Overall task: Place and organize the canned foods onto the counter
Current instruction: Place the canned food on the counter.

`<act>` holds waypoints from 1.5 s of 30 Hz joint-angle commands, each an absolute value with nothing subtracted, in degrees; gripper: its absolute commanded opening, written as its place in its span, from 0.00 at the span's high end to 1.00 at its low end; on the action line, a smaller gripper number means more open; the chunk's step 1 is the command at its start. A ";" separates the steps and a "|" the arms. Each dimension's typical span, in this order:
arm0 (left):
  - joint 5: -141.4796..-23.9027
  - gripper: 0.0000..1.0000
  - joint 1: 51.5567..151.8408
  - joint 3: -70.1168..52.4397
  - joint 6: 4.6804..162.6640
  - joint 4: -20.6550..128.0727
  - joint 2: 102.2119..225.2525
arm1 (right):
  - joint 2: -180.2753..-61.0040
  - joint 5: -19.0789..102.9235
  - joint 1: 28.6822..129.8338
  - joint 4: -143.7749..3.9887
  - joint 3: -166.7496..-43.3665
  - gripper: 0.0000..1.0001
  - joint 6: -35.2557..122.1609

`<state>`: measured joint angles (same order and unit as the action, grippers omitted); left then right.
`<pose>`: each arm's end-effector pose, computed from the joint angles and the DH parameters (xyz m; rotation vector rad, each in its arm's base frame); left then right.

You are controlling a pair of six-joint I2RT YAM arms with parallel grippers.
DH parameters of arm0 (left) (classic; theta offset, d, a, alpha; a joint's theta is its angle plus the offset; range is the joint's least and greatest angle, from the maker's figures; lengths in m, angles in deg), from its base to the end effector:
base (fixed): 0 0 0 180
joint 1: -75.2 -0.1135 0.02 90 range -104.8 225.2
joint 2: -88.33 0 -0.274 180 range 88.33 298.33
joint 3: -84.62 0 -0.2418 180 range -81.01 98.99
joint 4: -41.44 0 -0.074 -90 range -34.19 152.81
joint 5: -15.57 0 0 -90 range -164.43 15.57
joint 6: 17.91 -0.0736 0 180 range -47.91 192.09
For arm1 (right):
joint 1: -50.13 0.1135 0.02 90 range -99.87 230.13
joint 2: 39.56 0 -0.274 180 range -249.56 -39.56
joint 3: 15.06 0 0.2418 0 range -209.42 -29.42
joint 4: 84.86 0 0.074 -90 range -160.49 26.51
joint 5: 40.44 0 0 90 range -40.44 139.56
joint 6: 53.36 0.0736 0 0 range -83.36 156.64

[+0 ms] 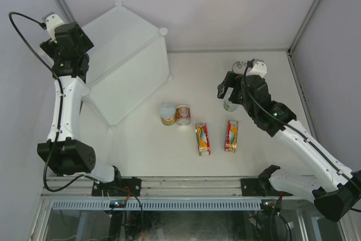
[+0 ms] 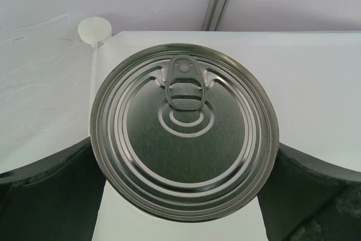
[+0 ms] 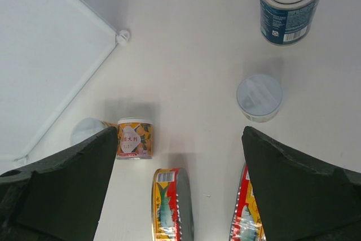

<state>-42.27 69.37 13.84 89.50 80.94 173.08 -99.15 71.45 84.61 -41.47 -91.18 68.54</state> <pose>0.3409 0.0742 0.4512 -0.7376 1.6500 0.3696 0.2134 0.1133 0.3543 0.1932 2.0115 0.3502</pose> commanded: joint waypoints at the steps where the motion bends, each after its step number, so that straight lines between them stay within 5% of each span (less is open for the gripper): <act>1: -46.84 0.00 69.12 17.36 91.44 84.42 174.31 | -98.73 71.10 84.01 -43.34 -91.47 0.10 68.64; 29: -41.74 0.00 68.66 37.37 102.80 110.26 182.12 | -97.90 66.26 81.73 -46.33 -90.41 0.10 67.36; 45: -44.48 0.00 68.70 45.23 98.86 106.46 184.00 | -96.98 65.00 81.32 -46.91 -88.48 0.09 69.36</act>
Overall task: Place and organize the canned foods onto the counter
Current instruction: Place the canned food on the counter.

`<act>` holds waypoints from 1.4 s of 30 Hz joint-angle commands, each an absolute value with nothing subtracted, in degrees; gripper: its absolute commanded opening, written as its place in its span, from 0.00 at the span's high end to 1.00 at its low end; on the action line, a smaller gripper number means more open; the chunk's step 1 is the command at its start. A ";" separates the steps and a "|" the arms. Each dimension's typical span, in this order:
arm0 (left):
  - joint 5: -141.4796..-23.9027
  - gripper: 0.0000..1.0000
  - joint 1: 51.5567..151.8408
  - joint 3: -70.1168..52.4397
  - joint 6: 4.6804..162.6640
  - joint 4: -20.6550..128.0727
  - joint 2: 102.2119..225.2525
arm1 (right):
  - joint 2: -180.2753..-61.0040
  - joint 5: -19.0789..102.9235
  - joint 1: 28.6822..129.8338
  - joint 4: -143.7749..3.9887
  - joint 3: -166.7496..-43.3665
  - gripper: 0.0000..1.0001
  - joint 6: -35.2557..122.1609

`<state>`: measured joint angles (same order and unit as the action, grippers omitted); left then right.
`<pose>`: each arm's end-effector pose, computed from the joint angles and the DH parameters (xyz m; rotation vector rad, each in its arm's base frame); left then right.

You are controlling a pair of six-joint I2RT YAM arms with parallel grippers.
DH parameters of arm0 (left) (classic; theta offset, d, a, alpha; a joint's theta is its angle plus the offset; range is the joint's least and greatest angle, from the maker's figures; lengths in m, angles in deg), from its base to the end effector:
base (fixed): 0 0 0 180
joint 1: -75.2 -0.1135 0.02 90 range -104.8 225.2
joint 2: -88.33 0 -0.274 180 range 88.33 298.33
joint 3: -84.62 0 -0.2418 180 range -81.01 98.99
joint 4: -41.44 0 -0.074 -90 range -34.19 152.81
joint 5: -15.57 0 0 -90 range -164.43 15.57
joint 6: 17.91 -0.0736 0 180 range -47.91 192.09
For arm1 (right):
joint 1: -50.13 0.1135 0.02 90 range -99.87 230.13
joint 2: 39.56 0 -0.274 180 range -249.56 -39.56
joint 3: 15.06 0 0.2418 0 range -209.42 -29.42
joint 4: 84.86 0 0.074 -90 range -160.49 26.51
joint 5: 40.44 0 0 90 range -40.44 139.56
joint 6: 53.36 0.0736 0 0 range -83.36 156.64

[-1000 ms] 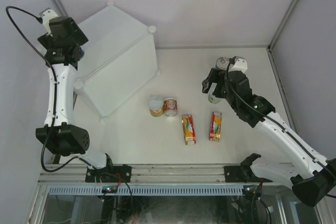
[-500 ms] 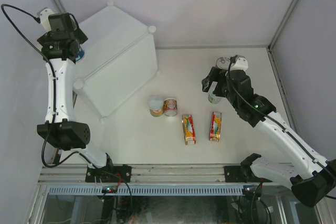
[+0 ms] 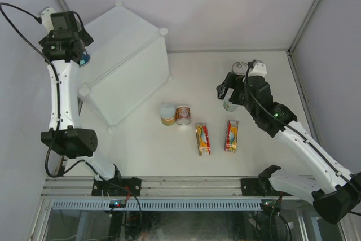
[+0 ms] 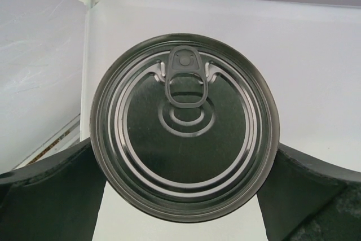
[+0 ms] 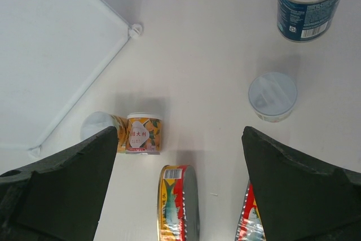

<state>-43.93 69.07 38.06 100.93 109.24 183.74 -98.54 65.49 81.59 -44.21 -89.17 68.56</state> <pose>0.3496 0.0751 0.4670 -0.9032 1.8138 0.3064 0.2177 0.1095 0.3491 0.1860 2.0153 0.4279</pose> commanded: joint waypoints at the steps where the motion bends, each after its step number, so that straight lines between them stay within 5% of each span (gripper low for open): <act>1: -44.99 0.00 68.68 46.27 98.65 106.83 184.48 | -96.88 64.98 81.35 -47.02 -88.22 0.10 69.45; 31: -45.65 0.00 68.69 38.19 96.36 98.82 175.97 | -94.35 64.76 80.89 -46.85 -88.13 0.10 69.86; 42: -45.76 0.03 74.52 21.59 88.46 84.38 164.32 | -93.09 65.30 80.82 -46.00 -87.35 0.10 70.02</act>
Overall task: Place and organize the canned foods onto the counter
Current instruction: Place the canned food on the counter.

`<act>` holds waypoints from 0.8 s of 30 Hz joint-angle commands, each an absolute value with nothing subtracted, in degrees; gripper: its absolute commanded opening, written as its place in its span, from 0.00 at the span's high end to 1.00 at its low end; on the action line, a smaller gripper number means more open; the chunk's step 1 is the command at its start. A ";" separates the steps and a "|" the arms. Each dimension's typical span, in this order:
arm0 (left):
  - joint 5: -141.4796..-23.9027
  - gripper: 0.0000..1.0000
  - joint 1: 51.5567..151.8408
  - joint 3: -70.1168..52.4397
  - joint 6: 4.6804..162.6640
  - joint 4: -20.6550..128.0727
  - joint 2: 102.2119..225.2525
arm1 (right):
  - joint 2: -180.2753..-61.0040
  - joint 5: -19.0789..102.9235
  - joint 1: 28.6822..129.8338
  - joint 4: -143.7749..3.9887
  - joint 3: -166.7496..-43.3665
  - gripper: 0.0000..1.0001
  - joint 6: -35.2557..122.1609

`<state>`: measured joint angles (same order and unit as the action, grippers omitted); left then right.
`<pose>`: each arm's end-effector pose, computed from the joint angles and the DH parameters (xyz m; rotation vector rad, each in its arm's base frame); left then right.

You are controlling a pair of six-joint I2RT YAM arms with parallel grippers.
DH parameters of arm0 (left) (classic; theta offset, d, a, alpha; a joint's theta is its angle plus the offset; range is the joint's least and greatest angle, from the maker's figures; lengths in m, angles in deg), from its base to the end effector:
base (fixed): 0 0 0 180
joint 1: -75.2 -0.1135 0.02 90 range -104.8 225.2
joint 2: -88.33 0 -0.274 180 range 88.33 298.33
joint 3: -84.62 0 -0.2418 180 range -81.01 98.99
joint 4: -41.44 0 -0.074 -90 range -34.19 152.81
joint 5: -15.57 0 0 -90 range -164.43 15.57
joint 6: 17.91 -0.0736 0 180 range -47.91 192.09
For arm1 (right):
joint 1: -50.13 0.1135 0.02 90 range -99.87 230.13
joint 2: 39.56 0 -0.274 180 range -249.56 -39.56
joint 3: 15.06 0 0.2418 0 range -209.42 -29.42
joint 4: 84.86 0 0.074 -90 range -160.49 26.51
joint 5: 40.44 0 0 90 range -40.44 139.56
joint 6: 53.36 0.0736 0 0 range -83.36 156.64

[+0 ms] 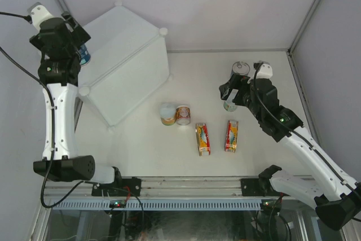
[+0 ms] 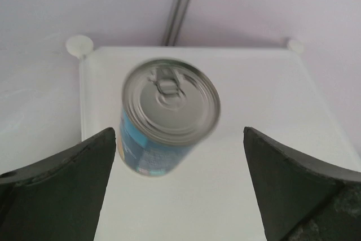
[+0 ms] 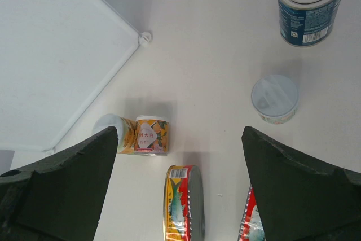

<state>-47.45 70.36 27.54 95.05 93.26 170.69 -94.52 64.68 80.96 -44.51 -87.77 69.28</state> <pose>0.3003 0.0589 0.5150 -0.7403 1.5849 0.1848 0.2047 0.0998 0.3558 0.2057 1.9697 0.4694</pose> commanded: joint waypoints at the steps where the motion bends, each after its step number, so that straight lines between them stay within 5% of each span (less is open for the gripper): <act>1: -45.03 0.05 75.69 19.27 86.88 83.15 162.71 | -93.02 65.23 80.81 -46.02 -87.34 0.09 69.91; 3: -44.30 0.12 77.24 13.98 85.91 81.19 159.73 | -92.99 65.19 80.72 -46.08 -87.28 0.10 69.95; 8: -46.01 0.55 78.44 5.27 85.89 77.99 154.80 | -93.58 64.73 80.76 -46.16 -87.25 0.10 70.18; 16: -50.27 0.94 78.45 7.04 84.88 79.22 160.34 | -94.93 65.19 81.45 -44.74 -89.27 0.10 69.19; 24: -51.35 1.00 77.39 10.85 89.18 80.01 167.76 | -96.27 65.24 80.82 -41.55 -92.67 0.10 68.82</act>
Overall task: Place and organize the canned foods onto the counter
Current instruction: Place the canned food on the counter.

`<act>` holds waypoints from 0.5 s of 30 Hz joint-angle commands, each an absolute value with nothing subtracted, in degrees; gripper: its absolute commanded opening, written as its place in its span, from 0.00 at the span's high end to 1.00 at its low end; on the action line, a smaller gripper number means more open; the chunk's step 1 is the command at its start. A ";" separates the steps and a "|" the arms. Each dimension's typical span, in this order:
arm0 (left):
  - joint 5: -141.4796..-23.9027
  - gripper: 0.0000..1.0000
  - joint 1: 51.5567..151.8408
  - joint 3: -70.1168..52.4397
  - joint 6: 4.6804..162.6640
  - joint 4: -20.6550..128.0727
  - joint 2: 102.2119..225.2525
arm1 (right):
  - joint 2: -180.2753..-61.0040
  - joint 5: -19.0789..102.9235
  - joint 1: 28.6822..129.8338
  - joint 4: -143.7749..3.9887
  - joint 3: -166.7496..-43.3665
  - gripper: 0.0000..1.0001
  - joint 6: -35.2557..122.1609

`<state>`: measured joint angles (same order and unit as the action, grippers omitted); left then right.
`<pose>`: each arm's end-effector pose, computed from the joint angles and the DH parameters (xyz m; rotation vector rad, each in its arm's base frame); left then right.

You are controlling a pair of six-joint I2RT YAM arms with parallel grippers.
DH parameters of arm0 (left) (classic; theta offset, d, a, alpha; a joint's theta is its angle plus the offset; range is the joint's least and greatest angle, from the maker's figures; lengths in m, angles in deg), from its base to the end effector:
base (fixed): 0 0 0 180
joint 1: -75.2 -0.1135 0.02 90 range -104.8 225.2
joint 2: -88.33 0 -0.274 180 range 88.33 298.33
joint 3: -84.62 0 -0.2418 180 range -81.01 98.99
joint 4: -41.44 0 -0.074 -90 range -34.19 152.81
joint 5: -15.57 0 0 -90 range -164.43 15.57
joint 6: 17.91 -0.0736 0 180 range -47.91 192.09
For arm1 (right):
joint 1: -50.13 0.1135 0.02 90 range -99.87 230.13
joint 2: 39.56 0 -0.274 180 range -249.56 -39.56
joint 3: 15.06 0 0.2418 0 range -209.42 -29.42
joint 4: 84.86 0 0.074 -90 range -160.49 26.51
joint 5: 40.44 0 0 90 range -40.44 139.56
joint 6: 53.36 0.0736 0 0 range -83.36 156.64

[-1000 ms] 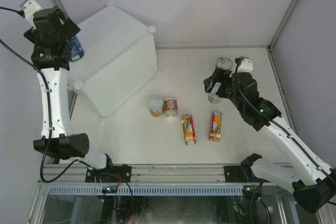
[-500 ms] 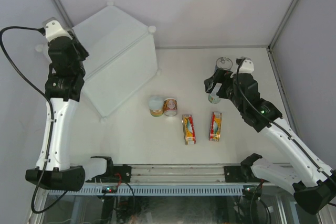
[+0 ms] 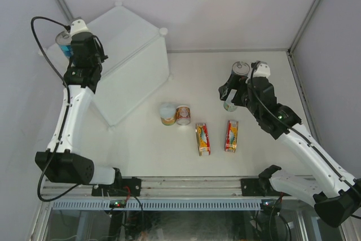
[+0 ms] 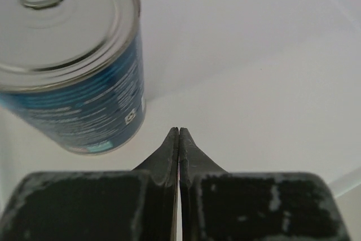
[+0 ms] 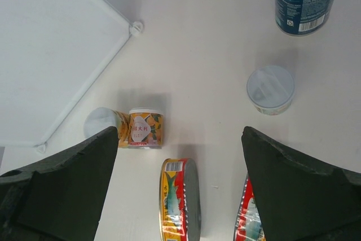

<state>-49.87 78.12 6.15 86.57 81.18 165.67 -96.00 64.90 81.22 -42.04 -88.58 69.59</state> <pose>0.3174 0.0144 0.4421 -0.4765 1.7573 0.1801 0.2072 0.1022 0.3499 0.2040 2.0206 0.4428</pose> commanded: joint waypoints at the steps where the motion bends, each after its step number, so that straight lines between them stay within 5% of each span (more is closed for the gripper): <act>1: -51.18 1.00 77.35 11.10 89.25 79.72 168.50 | -96.52 65.13 80.85 -41.23 -93.03 0.10 69.03; 15: -48.86 1.00 73.88 10.74 92.41 78.98 171.22 | -99.28 67.75 82.97 -36.89 -99.60 0.11 68.98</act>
<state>-49.57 75.73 8.46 89.96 81.02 171.96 -99.44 65.90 81.86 -37.32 -97.54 69.61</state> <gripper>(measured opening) 0.005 0.897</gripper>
